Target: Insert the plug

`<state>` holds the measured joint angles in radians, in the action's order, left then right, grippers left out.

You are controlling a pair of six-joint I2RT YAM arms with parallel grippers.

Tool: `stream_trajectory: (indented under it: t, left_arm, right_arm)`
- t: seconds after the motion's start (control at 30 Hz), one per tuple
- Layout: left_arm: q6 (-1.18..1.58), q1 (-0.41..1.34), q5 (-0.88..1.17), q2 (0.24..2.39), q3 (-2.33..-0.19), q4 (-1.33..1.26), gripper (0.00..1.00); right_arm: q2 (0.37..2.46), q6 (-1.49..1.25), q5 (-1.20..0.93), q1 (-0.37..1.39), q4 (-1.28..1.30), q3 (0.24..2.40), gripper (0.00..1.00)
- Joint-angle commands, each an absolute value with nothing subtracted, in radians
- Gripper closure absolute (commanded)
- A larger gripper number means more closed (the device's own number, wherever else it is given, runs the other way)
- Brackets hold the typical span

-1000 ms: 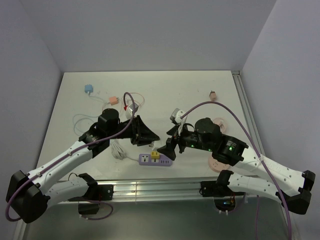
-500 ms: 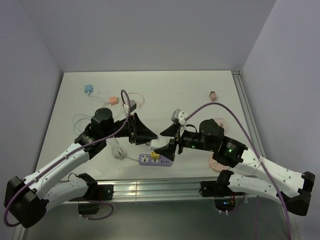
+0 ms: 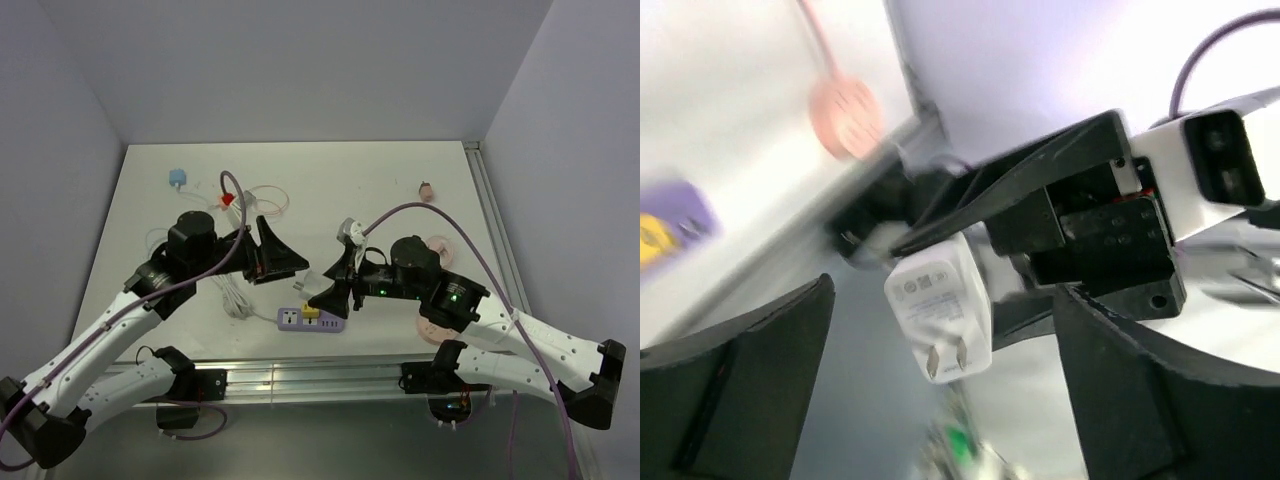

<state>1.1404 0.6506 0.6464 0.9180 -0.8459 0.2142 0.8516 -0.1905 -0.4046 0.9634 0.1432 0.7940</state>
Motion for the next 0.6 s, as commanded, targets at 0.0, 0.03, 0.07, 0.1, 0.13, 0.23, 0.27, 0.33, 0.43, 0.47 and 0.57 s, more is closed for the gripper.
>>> stream_trajectory:
  t: [0.0, 0.03, 0.07, 0.1, 0.13, 0.23, 0.27, 0.33, 0.43, 0.47, 0.57]
  left_arm:
    - [0.882, 0.652, 0.338, 0.847, -0.946, 0.455, 0.02]
    - [0.835, 0.653, 0.289, 0.835, -0.953, 0.494, 0.01]
    - [0.815, 0.653, 0.255, 0.822, -0.953, 0.502, 0.01]
    - [0.796, 0.655, 0.229, 0.792, -0.945, 0.500, 0.00]
    - [0.758, 0.653, 0.207, 0.772, -0.936, 0.465, 0.01]
    - [0.710, 0.653, 0.212, 0.680, -0.864, 0.362, 0.08]
    - [0.701, 0.653, 0.231, 0.626, -0.836, 0.271, 0.09]
    - [0.681, 0.655, 0.265, 0.574, -0.758, 0.160, 0.12]
    - [0.698, 0.653, 0.330, 0.499, -0.687, 0.009, 0.16]
    - [0.706, 0.655, 0.362, 0.489, -0.678, -0.041, 0.17]
    - [0.748, 0.653, 0.397, 0.505, -0.680, -0.097, 0.10]
  right_arm:
    - [0.815, -0.287, -0.342, 0.953, 0.165, 0.842, 1.00]
    - [0.819, -0.326, -0.321, 0.951, 0.204, 0.860, 1.00]
    - [0.825, -0.348, -0.311, 0.950, 0.225, 0.871, 1.00]
    - [0.836, -0.373, -0.298, 0.951, 0.244, 0.883, 1.00]
    - [0.841, -0.435, -0.257, 0.950, 0.283, 0.906, 1.00]
    - [0.874, -0.561, -0.261, 0.937, 0.348, 0.961, 1.00]
    - [0.880, -0.593, -0.315, 0.908, 0.351, 0.969, 1.00]
    - [0.899, -0.709, -0.432, 0.859, 0.316, 0.965, 1.00]
    - [0.888, -0.935, -0.720, 0.709, 0.096, 0.866, 1.00]
    - [0.884, -0.998, -0.780, 0.672, 0.025, 0.835, 1.00]
    - [0.876, -1.155, -0.891, 0.600, -0.167, 0.775, 1.00]
